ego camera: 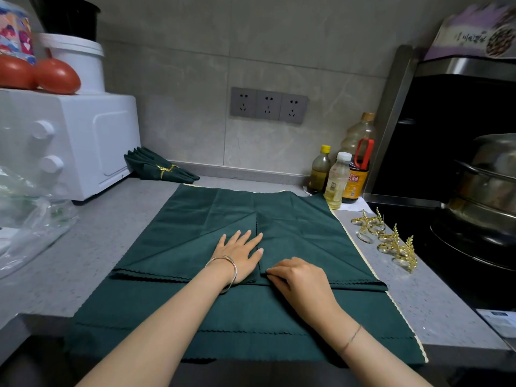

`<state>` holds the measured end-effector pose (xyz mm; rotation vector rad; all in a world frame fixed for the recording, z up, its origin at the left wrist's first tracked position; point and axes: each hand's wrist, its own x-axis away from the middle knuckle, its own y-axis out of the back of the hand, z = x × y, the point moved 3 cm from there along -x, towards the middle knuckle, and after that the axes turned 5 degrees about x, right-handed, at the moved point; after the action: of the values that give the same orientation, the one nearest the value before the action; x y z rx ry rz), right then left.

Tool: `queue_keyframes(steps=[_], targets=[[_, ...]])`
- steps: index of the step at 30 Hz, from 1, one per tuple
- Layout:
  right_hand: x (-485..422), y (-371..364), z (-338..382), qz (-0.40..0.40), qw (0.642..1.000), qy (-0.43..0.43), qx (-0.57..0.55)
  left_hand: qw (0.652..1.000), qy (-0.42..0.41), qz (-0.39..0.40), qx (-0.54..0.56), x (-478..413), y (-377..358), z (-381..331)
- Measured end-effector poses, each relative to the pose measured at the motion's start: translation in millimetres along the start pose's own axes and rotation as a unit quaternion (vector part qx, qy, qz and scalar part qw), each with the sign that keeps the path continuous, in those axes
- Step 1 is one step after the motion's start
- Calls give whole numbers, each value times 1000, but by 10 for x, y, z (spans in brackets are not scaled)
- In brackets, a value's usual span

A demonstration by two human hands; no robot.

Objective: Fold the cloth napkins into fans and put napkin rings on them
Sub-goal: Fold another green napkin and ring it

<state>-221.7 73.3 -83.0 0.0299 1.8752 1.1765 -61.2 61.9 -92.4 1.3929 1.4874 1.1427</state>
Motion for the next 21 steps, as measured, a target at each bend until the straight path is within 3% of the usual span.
queue_keyframes(steps=[7,12,15,18,21], targets=[[7,7,29,9,1000,15,-11,1000,2,1,-5,-11,-10,1],[9,28,44,69,997,23,-29,1000,3,11,-19,-27,-17,8],[-108,142,0,110,986,-58,-107,1000,2,16,-25,-29,-18,12],[-381,117,-166,58,975,-154,-148,999,2,18,-33,-34,-16,6],[-728,-233,-295,132,967,-171,-137,999,4,20,-38,-31,-10,0]])
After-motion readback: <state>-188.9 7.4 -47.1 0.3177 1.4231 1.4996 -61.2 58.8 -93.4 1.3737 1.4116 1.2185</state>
